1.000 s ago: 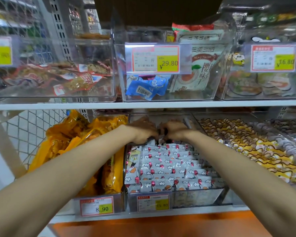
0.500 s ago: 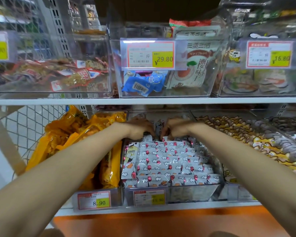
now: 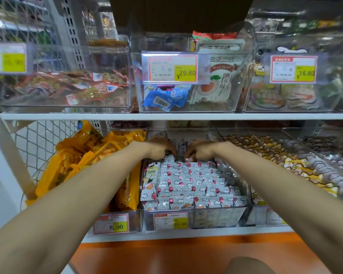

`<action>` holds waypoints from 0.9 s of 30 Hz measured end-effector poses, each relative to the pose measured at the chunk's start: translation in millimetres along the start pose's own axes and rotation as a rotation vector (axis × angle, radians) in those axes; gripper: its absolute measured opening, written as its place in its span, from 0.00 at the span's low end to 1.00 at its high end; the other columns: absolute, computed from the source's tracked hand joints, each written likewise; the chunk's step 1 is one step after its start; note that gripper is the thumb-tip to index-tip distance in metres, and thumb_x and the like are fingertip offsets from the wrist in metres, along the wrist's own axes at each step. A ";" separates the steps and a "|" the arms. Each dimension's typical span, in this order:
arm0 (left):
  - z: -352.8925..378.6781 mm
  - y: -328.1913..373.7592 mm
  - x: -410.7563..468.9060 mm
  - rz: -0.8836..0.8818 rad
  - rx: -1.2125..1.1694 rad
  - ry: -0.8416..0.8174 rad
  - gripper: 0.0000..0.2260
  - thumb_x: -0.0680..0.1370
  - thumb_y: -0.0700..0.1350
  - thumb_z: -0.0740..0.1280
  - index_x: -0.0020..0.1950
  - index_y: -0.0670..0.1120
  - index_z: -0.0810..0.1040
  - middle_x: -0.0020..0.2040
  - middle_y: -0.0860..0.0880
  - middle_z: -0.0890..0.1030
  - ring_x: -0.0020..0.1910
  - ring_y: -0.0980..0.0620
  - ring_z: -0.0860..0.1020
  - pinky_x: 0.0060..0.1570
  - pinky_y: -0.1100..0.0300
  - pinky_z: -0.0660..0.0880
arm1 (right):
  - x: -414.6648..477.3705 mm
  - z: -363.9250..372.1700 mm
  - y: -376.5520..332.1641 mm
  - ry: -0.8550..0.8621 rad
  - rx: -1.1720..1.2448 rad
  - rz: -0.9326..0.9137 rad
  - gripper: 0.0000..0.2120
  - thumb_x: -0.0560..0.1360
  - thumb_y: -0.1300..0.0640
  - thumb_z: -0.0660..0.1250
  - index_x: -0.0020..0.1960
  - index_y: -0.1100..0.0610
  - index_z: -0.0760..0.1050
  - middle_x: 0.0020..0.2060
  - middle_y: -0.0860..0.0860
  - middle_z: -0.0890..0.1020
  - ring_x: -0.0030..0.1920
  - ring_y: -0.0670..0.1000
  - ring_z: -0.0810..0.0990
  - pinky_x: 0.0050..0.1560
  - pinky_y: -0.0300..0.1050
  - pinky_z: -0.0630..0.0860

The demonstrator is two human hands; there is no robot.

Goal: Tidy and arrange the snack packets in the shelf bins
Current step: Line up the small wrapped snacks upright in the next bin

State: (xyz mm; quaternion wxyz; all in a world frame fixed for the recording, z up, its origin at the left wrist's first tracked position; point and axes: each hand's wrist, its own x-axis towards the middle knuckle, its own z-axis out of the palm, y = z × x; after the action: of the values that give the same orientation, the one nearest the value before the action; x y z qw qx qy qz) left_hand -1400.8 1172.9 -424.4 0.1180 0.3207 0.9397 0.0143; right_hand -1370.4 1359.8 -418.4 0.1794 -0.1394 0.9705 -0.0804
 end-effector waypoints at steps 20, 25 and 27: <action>8.4 7.1 7.0 -0.007 -0.105 0.102 0.18 0.79 0.36 0.55 0.62 0.48 0.77 0.64 0.47 0.75 0.58 0.48 0.75 0.60 0.56 0.73 | -48.5 -26.6 67.6 0.407 -0.151 0.030 0.13 0.76 0.59 0.65 0.61 0.53 0.76 0.55 0.51 0.78 0.55 0.53 0.76 0.47 0.37 0.67; 11.5 9.6 5.2 -0.003 -0.147 0.136 0.18 0.78 0.34 0.55 0.61 0.48 0.78 0.67 0.47 0.73 0.64 0.48 0.71 0.64 0.57 0.69 | -47.7 -15.2 54.7 0.206 -0.413 0.118 0.26 0.71 0.44 0.69 0.68 0.44 0.69 0.68 0.49 0.67 0.68 0.56 0.64 0.65 0.46 0.63; 11.0 6.8 5.8 -0.004 -0.159 0.120 0.19 0.78 0.35 0.55 0.61 0.49 0.78 0.67 0.47 0.73 0.65 0.48 0.71 0.65 0.56 0.68 | -44.7 -13.5 52.7 0.233 -0.384 0.165 0.27 0.69 0.44 0.71 0.66 0.44 0.70 0.67 0.49 0.67 0.67 0.56 0.64 0.63 0.47 0.63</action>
State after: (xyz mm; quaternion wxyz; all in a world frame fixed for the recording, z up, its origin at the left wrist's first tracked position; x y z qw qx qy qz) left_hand -1398.7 1181.3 -435.6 0.0867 0.3071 0.9416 0.1078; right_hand -1348.1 1424.5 -402.3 0.0425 -0.0811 0.9903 0.1047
